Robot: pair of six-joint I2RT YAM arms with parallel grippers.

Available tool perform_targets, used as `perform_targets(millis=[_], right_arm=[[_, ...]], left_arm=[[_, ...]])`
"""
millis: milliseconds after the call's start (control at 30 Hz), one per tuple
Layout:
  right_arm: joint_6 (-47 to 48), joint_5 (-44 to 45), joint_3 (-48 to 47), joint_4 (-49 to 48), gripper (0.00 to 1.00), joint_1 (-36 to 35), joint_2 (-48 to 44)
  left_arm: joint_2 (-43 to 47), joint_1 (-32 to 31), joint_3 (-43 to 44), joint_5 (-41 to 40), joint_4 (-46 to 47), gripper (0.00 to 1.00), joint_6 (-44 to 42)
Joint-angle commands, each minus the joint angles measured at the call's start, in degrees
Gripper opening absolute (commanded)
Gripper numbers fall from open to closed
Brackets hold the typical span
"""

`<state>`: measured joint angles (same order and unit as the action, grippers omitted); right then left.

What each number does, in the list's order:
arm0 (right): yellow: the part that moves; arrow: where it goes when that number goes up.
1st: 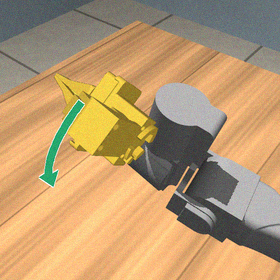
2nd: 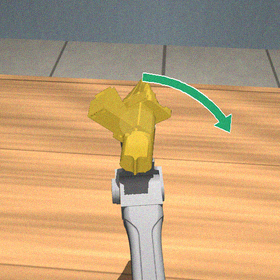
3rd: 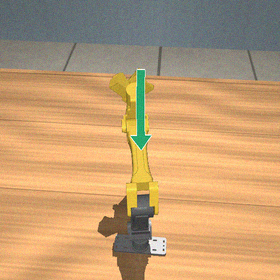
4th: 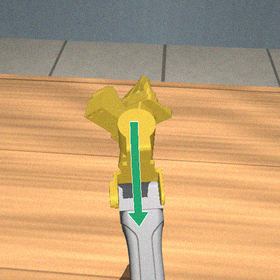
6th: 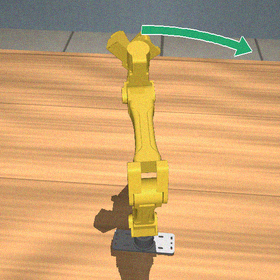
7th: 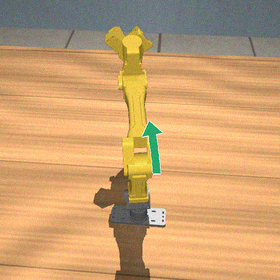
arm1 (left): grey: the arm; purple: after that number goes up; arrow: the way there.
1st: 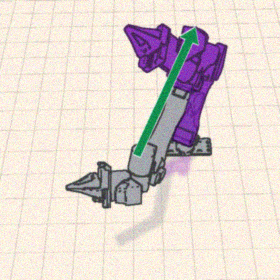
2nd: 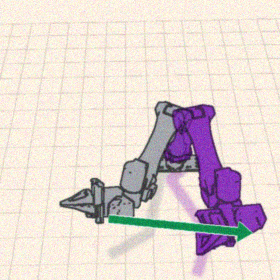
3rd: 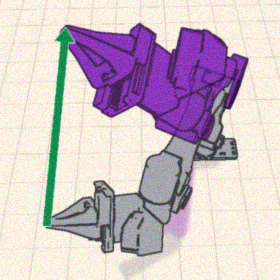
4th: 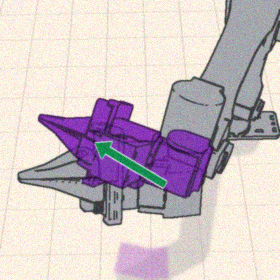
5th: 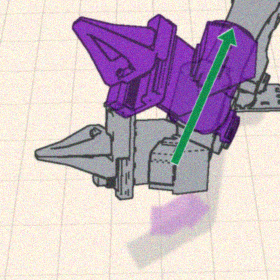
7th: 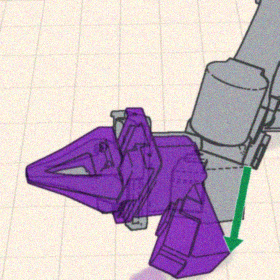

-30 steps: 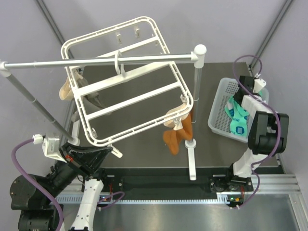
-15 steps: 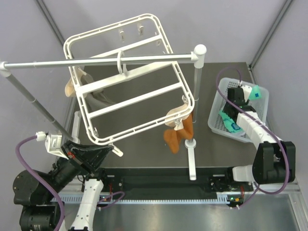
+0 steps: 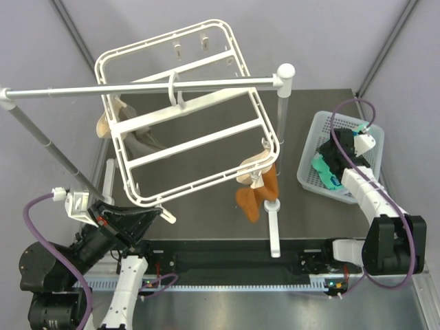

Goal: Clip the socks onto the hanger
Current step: Pick up the sock from the bin.

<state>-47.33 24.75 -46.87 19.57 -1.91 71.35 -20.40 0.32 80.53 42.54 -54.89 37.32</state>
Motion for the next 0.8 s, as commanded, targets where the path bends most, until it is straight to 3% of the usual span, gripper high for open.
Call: perform_targets(millis=[0,33,167,333,767], right_arm=[[-15.0,0.9,-0.8,-2.4,0.71,1.0,-2.5],[-18.0,1.0,-0.7,-2.3,0.73,1.5,-2.7],[-23.3,1.5,-1.4,-0.2,0.99,4.9,-3.0],[-25.4,0.8,-5.2,4.9,1.00,8.9,0.3],[-27.1,-4.0,-4.6,3.1,0.78,9.7,6.4]], left_arm=[[-1.7,-0.1,0.7,-0.4,0.6,0.00,-0.8],[-1.8,-0.1,0.9,-0.4,0.6,0.00,-0.8],[-1.7,-0.1,0.9,-0.4,0.5,0.00,-0.8],[-1.6,-0.1,0.7,-0.4,0.5,0.00,-0.8],[-1.6,-0.1,0.9,-0.4,0.8,0.00,-0.4]])
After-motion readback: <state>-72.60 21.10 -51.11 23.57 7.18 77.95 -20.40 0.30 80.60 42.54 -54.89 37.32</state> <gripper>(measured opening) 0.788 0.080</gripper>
